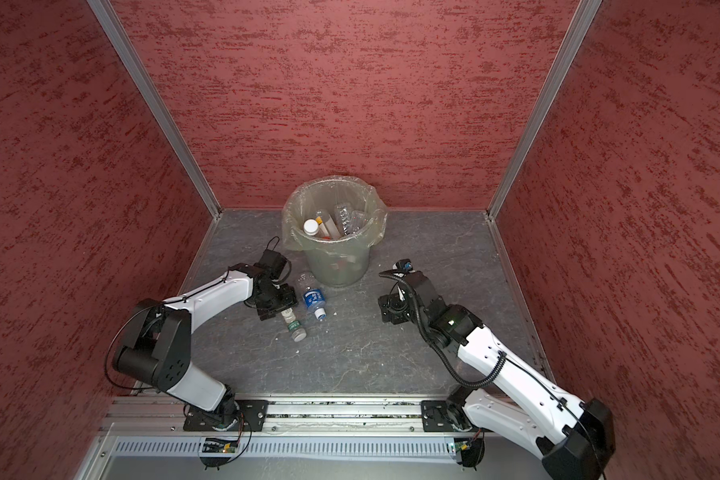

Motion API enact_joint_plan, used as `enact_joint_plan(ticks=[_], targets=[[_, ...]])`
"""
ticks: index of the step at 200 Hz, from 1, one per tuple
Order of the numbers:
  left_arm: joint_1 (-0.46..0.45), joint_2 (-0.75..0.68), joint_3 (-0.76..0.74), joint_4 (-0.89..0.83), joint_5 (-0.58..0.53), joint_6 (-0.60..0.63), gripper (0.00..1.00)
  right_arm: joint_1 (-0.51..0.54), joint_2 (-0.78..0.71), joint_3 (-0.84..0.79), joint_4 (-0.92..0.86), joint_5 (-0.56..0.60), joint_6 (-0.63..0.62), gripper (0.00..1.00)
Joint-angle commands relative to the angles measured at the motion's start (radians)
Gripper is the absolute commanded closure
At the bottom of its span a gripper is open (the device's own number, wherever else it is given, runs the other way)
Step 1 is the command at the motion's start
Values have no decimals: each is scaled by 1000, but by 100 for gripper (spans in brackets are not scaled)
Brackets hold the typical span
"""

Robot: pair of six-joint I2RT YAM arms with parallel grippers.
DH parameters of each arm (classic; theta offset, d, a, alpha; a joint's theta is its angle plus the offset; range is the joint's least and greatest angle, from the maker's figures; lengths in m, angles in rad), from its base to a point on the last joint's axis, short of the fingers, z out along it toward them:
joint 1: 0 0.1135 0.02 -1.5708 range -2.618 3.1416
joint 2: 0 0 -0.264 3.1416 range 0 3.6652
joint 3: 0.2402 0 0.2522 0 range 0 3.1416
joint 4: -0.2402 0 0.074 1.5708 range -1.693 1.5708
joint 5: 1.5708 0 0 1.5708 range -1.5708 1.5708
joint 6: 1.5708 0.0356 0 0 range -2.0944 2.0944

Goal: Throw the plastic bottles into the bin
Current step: 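Lower the left gripper onto the clear bird-label bottle with green cap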

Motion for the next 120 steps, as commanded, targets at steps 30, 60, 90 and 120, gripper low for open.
enact_joint_plan(ticks=[30, 60, 90, 120], targets=[[1, -58, -38, -11, 26, 1, 22, 5, 8, 11, 9, 6, 0, 11], [4, -45, -41, -14, 26, 10, 22, 5, 6, 10, 9, 9, -1, 11], [4, -33, -48, 2, 37, 10, 22, 5, -2, 8, 7, 9, 2, 11], [13, -3, -32, 13, 46, 17, 22, 5, -9, 3, 5, 7, 5, 11]])
